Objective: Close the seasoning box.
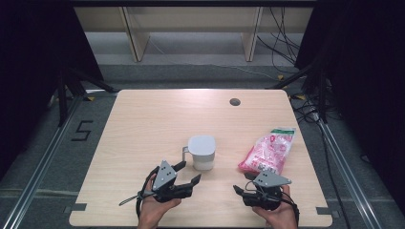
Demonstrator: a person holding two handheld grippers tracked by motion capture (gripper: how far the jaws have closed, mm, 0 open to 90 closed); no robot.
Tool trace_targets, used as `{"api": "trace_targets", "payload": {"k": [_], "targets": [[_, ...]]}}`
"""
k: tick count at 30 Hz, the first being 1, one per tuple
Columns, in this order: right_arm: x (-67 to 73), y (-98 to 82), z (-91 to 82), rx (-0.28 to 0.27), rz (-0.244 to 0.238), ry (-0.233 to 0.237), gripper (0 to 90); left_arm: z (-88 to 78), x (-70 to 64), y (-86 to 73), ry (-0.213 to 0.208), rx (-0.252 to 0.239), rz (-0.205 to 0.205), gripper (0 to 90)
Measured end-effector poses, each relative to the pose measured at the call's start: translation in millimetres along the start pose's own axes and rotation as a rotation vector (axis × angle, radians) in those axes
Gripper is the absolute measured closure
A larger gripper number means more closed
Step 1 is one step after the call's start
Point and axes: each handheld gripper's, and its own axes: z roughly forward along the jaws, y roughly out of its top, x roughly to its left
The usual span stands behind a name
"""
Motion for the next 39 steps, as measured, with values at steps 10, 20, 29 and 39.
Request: {"api": "trace_targets", "payload": {"k": [10,20,29,39], "targets": [[3.7,-0.2,-1.0,0.004,0.037,0.011,39.7,-0.5,-10.5,-10.4,-0.004,0.010,0.006,28.2],[5.7,-2.1,0.8,0.016,0.018,0.073,29.9,3.2,-25.2,-19.1,-0.023,0.040,0.017,27.3],[7.6,-8.6,-2.8,0.051,0.021,0.084,27.7,2.3,-33.1,-29.7,-0.031,0.047,0.021,27.9],[7.9,-21.0,-13.4,0.103,0.069,0.051,23.9,-1.7,-36.4,-39.7,-0.021,0.059,0.008,27.0]]}}
